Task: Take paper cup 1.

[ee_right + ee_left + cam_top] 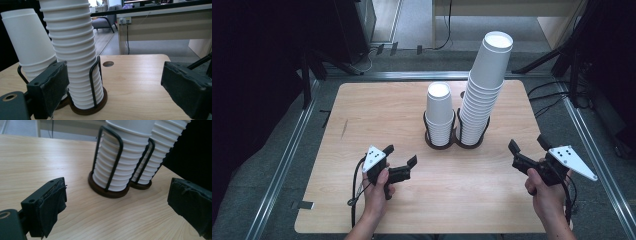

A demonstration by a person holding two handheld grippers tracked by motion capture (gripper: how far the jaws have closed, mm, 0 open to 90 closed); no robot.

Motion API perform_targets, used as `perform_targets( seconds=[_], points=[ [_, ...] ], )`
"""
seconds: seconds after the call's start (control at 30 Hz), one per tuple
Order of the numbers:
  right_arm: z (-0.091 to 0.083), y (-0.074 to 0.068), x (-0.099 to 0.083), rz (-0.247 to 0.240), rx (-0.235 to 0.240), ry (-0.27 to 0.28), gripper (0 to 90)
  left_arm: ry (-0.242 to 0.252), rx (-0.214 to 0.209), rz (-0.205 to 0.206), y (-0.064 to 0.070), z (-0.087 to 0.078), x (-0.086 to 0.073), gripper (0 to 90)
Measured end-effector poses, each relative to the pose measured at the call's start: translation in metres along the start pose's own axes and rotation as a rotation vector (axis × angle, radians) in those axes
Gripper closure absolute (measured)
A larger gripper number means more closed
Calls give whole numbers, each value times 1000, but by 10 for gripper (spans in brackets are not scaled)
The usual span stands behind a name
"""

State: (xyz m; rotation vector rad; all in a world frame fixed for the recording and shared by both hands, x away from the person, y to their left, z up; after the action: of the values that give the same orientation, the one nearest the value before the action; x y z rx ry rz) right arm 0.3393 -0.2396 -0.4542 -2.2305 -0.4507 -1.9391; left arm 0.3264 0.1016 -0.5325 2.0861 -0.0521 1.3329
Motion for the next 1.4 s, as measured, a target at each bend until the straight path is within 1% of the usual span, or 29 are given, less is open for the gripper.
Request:
perform_targets(
  seconds=[0.07, 0.1, 0.13, 0.17, 0.2, 0.23, 0.27, 0.3, 0.33, 0.37, 0.47, 0.5, 0.53, 0.57, 0.6, 0.63, 0.67, 0.7, 0.73, 0.8, 0.9, 1.0, 1.13, 1.17, 1.2, 1.23, 1.27, 1.33, 1.4],
  points=[
    [2, 0, 3, 7, -5, -6, 77, -6, -10, 2, 7, 8, 1, 25],
    [6, 1, 9, 7, -19, -14, 77, -7, -13, 2, 11, 11, 1, 25],
    [8, 1, 12, 13, -17, -11, 77, -8, -18, 12, 19, 18, 2, 24],
    [10, 1, 16, 13, -16, -11, 77, -8, -18, 12, 19, 18, 2, 25],
    [12, 0, 19, 11, -17, -14, 77, -5, -28, 21, 28, 24, 4, 24],
    [14, 0, 23, 13, -16, -13, 77, -3, -32, 27, 32, 26, 5, 25],
    [15, -1, 27, 12, -9, -11, 77, -3, -32, 27, 32, 26, 5, 24],
    [15, -1, 27, 12, -9, -11, 77, 2, -35, 31, 37, 29, 7, 24],
    [19, -3, 36, 0, -2, -4, 77, 5, -40, 36, 42, 31, 8, 25],
    [20, -5, 41, -7, 0, 0, 77, 9, -50, 42, 51, 36, 10, 25],
    [22, -11, 56, -26, 14, 17, 76, 13, -61, 50, 63, 43, 11, 25],
    [23, -14, 60, -29, 23, 23, 76, 13, -61, 50, 63, 43, 11, 25],
    [24, -16, 64, -30, 29, 28, 76, 8, -67, 58, 70, 47, 9, 25],
    [25, -18, 68, -41, 26, 30, 75, 8, -67, 58, 70, 47, 9, 25],
    [25, -19, 71, -51, 25, 35, 73, 3, -79, 61, 77, 52, 7, 25],
    [27, -21, 74, -51, 34, 40, 69, 0, -83, 68, 80, 55, 6, 25],
    [28, -23, 77, -49, 43, 42, 64, 0, -83, 68, 80, 55, 6, 25],
    [30, -25, 79, -50, 46, 43, 63, -3, -84, 87, 86, 59, 4, 25],
    [31, -26, 81, -52, 45, 45, 63, -2, -84, 92, 89, 62, 4, 25],
    [36, -28, 86, -51, 52, 52, 60, -4, -87, 96, 93, 67, 4, 25],
    [43, -32, 91, -54, 74, 39, 57, 1, -91, 105, 98, 73, 4, 25],
    [49, -35, 98, -66, 93, 40, 57, 14, -80, 112, 101, 78, 7, 25],
    [55, -36, 108, -53, 102, 46, 49, 28, -108, 112, 110, 84, 10, 25],
    [57, -37, 110, -51, 104, 50, 46, 24, -110, 123, 113, 86, 10, 25],
    [57, -37, 110, -51, 104, 50, 46, 24, -110, 123, 113, 86, 10, 25],
    [60, -39, 115, -45, 109, 55, 38, 22, -100, 136, 114, 89, 10, 25],
    [62, -40, 117, -48, 111, 55, 35, 27, -91, 135, 118, 93, 11, 25],
    [64, -41, 118, -49, 111, 52, 30, 33, -90, 131, 120, 95, 12, 25],
    [70, -43, 122, -42, 112, 52, 27, 36, -87, 137, 126, 101, 14, 25]
  ],
)
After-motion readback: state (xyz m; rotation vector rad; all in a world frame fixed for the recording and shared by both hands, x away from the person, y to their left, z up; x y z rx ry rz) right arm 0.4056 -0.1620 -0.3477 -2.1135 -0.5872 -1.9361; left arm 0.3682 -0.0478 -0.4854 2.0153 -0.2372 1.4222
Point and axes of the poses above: each handheld gripper's, and its own axes: z roughly forward along the jaws, x roughly out of its top, y roughly to its right, the point moved 9 cm from there along z, roughly forward along the jaws, and after that the axes turned 14 degrees about -z, right-handed, at the moved point
